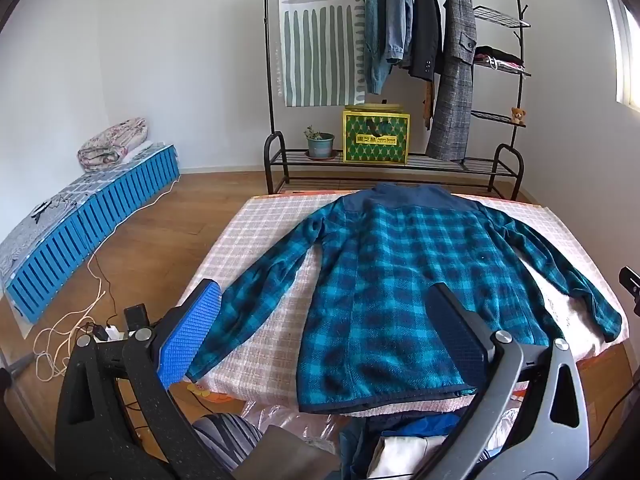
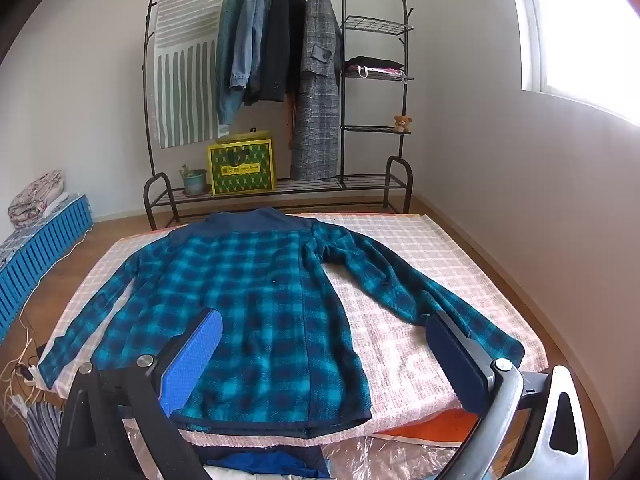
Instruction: Fold large clothes
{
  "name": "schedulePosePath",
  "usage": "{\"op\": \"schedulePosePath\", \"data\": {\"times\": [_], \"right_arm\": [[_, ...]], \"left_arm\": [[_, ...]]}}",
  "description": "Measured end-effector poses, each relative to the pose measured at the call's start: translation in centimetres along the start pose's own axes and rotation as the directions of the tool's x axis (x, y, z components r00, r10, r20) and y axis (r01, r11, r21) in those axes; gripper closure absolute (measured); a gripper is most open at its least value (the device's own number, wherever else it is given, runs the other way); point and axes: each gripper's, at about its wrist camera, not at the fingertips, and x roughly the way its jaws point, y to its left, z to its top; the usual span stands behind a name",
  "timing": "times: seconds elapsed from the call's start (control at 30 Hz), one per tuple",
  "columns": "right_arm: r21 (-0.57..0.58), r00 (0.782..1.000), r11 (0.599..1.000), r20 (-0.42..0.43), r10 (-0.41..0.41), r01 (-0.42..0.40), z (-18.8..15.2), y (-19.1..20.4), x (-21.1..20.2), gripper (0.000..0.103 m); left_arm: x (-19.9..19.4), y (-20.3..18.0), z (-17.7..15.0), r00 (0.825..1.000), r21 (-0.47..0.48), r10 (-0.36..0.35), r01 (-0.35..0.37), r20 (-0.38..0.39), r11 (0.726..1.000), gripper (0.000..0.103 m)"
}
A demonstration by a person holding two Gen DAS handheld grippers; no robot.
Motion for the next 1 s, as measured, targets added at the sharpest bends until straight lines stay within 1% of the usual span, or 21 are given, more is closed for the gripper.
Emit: {"op": "schedulePosePath", "data": {"times": [0.13, 0.17, 0.27, 0.33, 0.5, 0.6, 0.83, 1.0], "right_arm": [[-0.013, 1.0, 1.0, 0.007, -0.003, 0.004, 0.1, 0.1, -0.3, 0.0], [-0.017, 1.0, 1.0, 0.004, -0.007, 0.007, 0.2, 0.2, -0.3, 0.0], [-0.01, 1.0, 1.0, 0.012, -0.017, 0.017, 0.2, 0.2, -0.3, 0.0], [0.003, 1.0, 1.0, 0.011, -0.016, 0.016, 0.5, -0.2, -0.3, 0.0], [0.029, 1.0, 1.0, 0.009, 0.005, -0.005, 0.4, -0.9, -0.2, 0.0], [0.036, 1.0, 0.999, 0.007, 0.009, -0.009, 0.3, -0.9, -0.3, 0.0], [0.022, 0.999, 1.0, 0.041, -0.015, 0.014, 0.4, -0.7, -0.9, 0.0], [-0.007, 0.999, 1.0, 0.05, -0.02, 0.021, 0.4, -0.2, -0.9, 0.0]], "left_arm": [[0.4, 0.6, 0.1, 1.0, -0.018, -0.017, 0.017, -0.006, 1.0, 0.0], [-0.1, 0.0, 0.1, 0.999, 0.007, 0.01, -0.011, 0.031, 1.0, 0.0], [-0.2, 0.3, 0.2, 1.0, 0.005, 0.008, -0.008, 0.03, 1.0, 0.0], [-0.1, -0.3, 0.4, 0.999, 0.01, 0.017, -0.017, 0.03, 1.0, 0.0], [-0.4, -0.6, 1.2, 0.999, 0.002, 0.017, -0.018, 0.038, 1.0, 0.0], [-1.2, -0.1, 1.1, 0.999, 0.0, 0.008, -0.008, 0.047, 1.0, 0.0], [-1.2, -0.1, 0.9, 0.999, -0.001, 0.009, -0.009, 0.05, 1.0, 0.0], [-1.2, -0.1, 0.9, 0.999, -0.004, 0.007, -0.007, 0.05, 1.0, 0.0]]}}
